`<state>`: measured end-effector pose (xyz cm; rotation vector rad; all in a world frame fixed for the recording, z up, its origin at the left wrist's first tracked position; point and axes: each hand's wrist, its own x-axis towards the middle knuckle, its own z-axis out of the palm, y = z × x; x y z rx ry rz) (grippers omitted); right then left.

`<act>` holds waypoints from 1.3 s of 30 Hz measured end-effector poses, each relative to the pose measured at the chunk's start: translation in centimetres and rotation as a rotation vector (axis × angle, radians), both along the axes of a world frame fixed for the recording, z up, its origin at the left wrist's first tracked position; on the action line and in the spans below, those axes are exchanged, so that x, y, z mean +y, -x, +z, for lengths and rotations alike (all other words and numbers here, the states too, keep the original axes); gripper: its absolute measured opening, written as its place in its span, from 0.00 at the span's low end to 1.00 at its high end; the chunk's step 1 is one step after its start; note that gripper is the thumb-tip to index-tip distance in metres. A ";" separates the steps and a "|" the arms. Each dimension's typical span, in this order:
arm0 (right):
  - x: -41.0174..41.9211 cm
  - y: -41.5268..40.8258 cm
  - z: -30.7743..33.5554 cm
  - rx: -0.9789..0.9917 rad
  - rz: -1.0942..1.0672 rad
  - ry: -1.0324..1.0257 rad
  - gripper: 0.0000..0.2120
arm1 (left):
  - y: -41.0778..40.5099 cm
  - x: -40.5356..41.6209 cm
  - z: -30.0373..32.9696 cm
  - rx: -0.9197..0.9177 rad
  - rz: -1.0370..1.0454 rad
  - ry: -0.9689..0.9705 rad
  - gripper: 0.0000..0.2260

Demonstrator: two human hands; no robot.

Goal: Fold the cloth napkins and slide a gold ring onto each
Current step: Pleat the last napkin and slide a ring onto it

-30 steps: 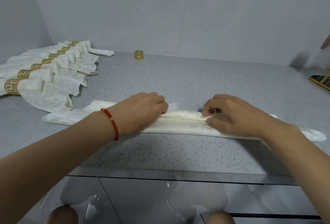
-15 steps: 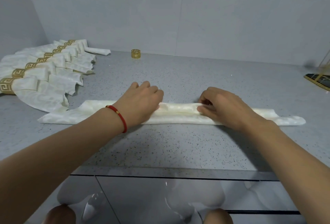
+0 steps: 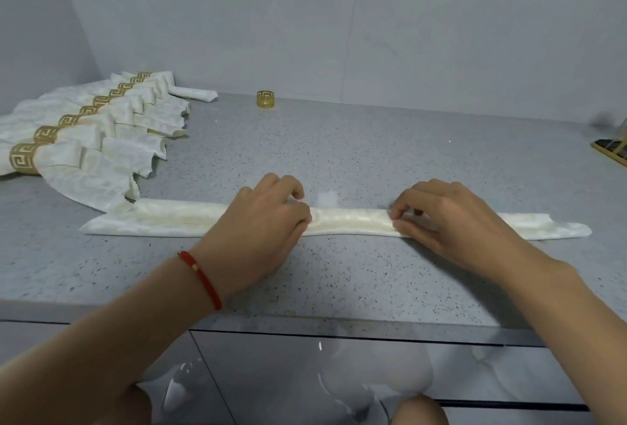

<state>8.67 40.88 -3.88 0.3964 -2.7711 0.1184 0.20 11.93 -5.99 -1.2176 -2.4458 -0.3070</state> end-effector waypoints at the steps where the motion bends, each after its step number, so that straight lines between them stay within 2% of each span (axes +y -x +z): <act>1: 0.0 -0.1 -0.3 0.004 -0.018 0.015 0.06 | -0.2 0.0 -0.4 0.021 0.006 -0.031 0.12; 4: 0.1 -0.3 -0.9 -0.012 -0.035 0.053 0.13 | -1.1 -0.1 -0.8 0.022 0.019 -0.097 0.07; 8: 0.2 -0.8 -0.9 -0.003 0.062 -0.006 0.11 | -1.6 -0.6 -0.9 -0.059 0.034 -0.163 0.13; 11: -0.1 -1.0 -0.3 -0.030 0.061 0.025 0.14 | -1.9 -0.8 -1.1 -0.006 -0.008 -0.115 0.15; 15: -2.1 0.8 0.7 -0.044 -0.091 0.077 0.23 | -2.6 -1.0 -1.6 -0.007 0.012 -0.034 0.19; 18: -5.2 3.0 0.5 -0.067 -0.119 0.103 0.23 | -2.8 -1.2 -1.6 -0.020 0.041 -0.010 0.20; 21: -7.1 3.9 -1.3 -0.219 -0.098 0.045 0.33 | -3.0 -1.4 -1.6 -0.042 0.059 -0.003 0.21; 25: -7.4 3.6 -2.3 -0.317 -0.090 0.057 0.34 | -3.5 -0.5 0.5 -0.187 0.149 -0.061 0.17; 27: -7.3 3.6 -2.0 -0.359 -0.098 0.100 0.34 | -2.5 0.5 1.4 -0.225 0.262 0.026 0.11; 29: -7.3 3.8 -1.9 -0.395 -0.105 0.119 0.33 | -1.8 1.5 2.2 -0.247 0.313 0.104 0.14; 39: -7.0 4.2 -2.1 -0.402 -0.094 0.072 0.35 | -0.6 4.6 7.4 -0.487 0.307 0.674 0.14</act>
